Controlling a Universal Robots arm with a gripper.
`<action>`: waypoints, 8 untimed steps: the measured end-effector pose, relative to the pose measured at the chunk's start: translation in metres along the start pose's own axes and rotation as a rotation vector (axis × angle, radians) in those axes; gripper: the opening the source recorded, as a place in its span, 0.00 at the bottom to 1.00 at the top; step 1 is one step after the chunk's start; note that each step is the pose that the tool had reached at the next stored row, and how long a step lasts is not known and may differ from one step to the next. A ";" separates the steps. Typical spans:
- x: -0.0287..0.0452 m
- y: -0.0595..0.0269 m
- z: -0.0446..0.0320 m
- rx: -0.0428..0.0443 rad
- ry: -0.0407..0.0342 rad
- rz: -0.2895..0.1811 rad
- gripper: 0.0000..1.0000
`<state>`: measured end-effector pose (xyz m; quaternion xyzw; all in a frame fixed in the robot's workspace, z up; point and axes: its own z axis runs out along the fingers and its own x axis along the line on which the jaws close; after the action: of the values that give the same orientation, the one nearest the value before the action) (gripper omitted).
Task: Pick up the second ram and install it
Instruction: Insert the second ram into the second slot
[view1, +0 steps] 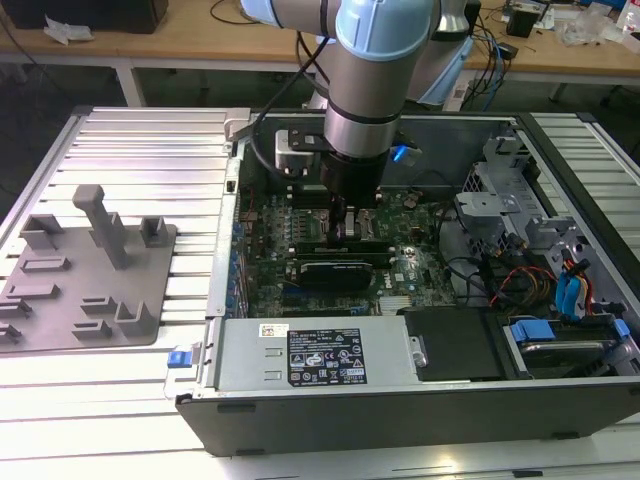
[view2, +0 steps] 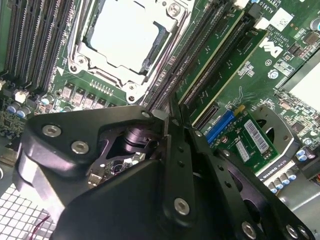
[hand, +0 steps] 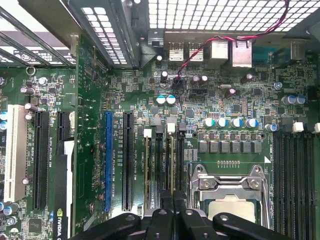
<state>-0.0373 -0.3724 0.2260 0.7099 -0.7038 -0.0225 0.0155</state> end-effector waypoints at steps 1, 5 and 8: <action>0.0000 0.0000 0.0000 0.0000 0.0001 0.000 0.09; -0.0001 -0.0001 0.0003 0.0002 -0.0005 0.000 0.16; 0.0000 0.0000 -0.0006 -0.0001 0.0001 0.000 0.16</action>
<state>-0.0373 -0.3724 0.2266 0.7099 -0.7038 -0.0225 0.0156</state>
